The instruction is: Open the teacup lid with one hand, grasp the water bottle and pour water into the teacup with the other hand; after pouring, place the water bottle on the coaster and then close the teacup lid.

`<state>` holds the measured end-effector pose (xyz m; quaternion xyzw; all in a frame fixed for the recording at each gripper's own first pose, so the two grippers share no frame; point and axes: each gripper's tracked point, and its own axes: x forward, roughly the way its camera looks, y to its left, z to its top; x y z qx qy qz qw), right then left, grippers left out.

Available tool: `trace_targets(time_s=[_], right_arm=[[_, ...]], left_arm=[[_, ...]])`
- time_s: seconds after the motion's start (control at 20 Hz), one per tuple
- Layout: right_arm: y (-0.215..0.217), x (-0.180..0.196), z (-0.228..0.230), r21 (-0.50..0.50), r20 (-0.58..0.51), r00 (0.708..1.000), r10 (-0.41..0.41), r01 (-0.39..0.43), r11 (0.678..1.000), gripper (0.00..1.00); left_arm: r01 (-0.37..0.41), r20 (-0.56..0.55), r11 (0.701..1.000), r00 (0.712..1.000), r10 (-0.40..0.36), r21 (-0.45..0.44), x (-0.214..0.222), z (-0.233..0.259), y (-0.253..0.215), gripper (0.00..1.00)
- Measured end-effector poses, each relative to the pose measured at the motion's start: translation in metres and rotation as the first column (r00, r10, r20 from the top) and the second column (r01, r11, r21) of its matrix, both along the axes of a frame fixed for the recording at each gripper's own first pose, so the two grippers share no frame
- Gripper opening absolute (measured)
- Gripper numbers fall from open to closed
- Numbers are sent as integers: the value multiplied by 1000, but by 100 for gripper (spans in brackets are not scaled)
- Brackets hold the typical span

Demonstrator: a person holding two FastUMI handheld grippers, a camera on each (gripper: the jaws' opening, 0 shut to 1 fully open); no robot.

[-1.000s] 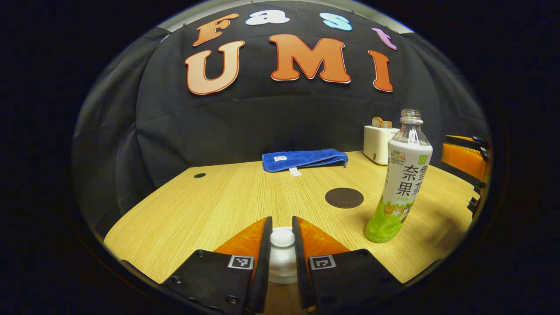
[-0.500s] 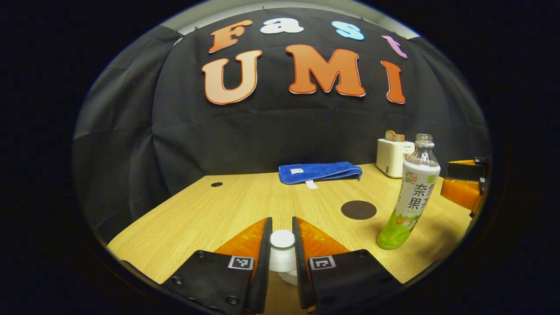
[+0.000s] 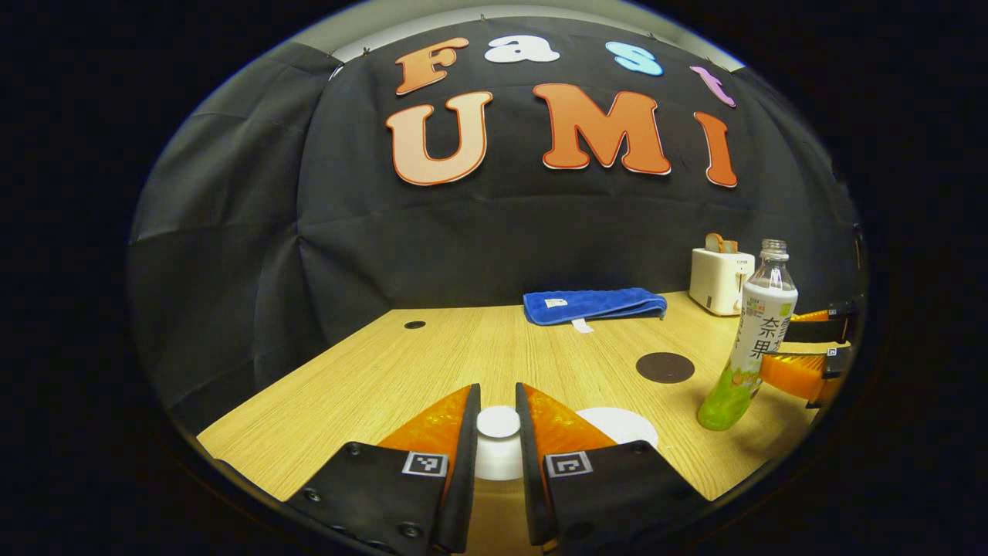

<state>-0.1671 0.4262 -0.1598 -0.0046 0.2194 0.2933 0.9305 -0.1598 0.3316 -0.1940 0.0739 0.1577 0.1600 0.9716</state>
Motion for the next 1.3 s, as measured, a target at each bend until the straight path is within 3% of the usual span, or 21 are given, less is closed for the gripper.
trace_targets(time_s=[0.15, 0.4, 0.55, 0.8, 1.0, 1.3], right_arm=[[11, 2, -14, -10, -40, 999, 14, -14, 1000, 91], [20, 2, -19, -10, -71, 997, 20, -21, 1000, 68], [25, -6, -15, -8, -78, 995, 58, -59, 998, 65], [23, 4, 2, -154, 61, 994, 94, -84, 984, 63], [25, 10, 10, -311, 170, 974, 149, -90, 946, 63], [27, 23, 22, -512, 312, 923, 225, -36, 858, 62]], left_arm=[[-7, -3, 1000, 1000, 7, 0, -4, -3, 6, 29], [-14, -6, 1000, 1000, 14, -9, -8, -7, 13, 32], [-16, -3, 1000, 1000, 16, -18, -9, -9, 17, 32], [-21, 1, 999, 1000, 21, -24, -12, -10, 23, 32], [-35, 6, 999, 999, 35, -27, -16, -9, 32, 29], [-45, 9, 999, 999, 45, -30, -23, -12, 43, 29]])
